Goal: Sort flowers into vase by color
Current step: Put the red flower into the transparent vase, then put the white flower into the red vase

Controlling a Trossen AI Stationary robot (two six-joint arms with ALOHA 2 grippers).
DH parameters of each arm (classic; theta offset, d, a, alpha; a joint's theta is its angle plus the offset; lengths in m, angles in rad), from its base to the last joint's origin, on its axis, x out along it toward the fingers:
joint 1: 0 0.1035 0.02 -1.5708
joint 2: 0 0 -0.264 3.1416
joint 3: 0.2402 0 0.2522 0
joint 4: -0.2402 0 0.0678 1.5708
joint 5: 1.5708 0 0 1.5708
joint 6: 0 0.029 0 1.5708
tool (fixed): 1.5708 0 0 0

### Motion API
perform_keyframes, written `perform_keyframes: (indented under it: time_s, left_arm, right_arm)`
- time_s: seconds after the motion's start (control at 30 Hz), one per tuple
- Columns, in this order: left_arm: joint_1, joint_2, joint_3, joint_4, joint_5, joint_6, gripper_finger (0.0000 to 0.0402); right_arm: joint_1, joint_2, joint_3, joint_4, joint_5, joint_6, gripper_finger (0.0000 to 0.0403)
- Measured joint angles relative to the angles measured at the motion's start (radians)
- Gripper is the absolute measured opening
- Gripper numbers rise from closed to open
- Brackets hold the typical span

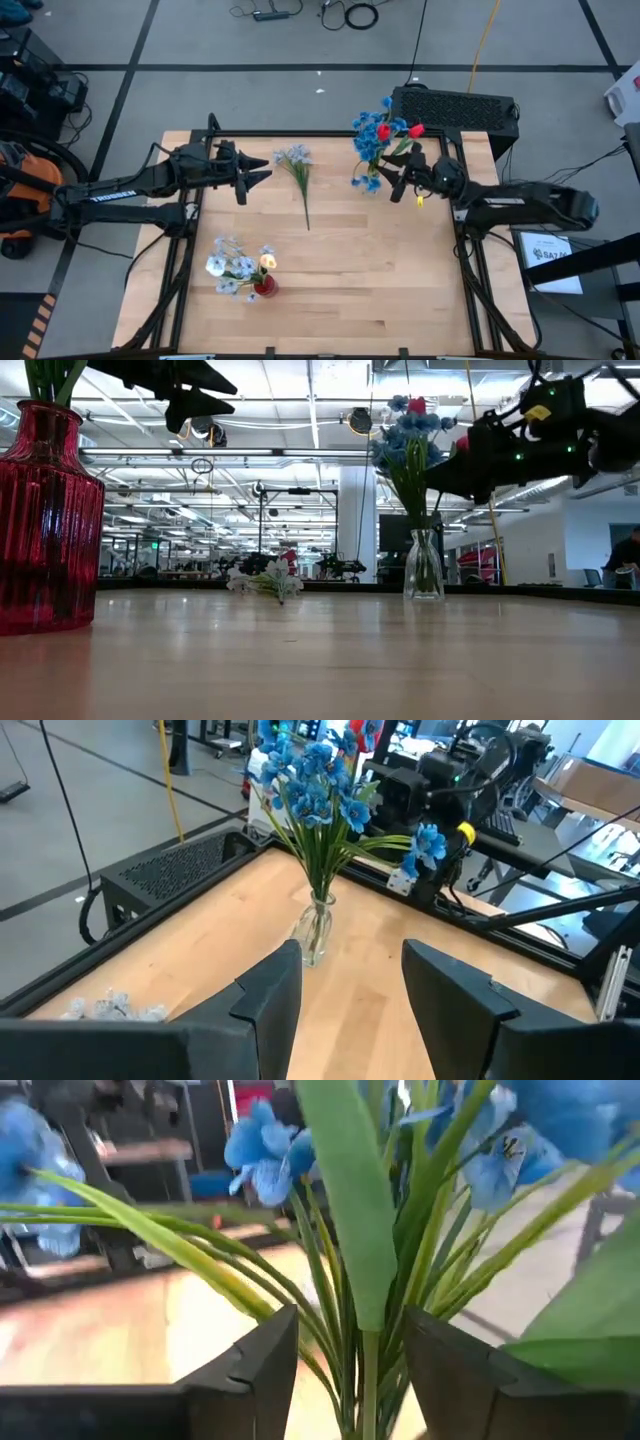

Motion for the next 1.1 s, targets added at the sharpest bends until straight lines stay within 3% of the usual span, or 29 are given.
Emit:
perform_keyframes:
  time_s: [0.27,0.4,0.5,0.63,0.8,0.97,1.1]
  left_arm:
    - [0.018,0.0,0.0,-0.007,-0.004,0.077,0.018]
    - [0.036,0.0,0.0,-0.057,-0.008,0.128,0.018]
    - [0.055,0.0,0.0,-0.08,-0.012,0.156,0.018]
    - [0.084,-0.016,0.0,-0.158,-0.067,0.184,0.018]
    - [0.126,-0.056,0.001,-0.294,-0.112,0.188,0.018]
    - [0.166,-0.112,0.001,-0.395,-0.124,0.195,0.018]
    - [0.186,-0.163,0.001,-0.441,-0.124,0.231,0.018]
  right_arm:
    - [0.093,-0.195,0.286,-0.869,0.169,0.001,0.0171]
    - [0.15,-0.204,0.488,-1.256,0.248,0.151,0.0171]
    - [0.199,-0.191,0.615,-1.435,0.253,0.322,0.0171]
    - [0.293,-0.153,0.737,-1.598,0.25,0.561,0.0155]
    - [0.46,-0.061,0.81,-1.725,0.25,0.809,0.0094]
    - [0.645,0.095,0.821,-1.703,0.243,1.017,0.0013]
    - [0.749,0.263,0.821,-1.581,0.243,1.165,0.0009]
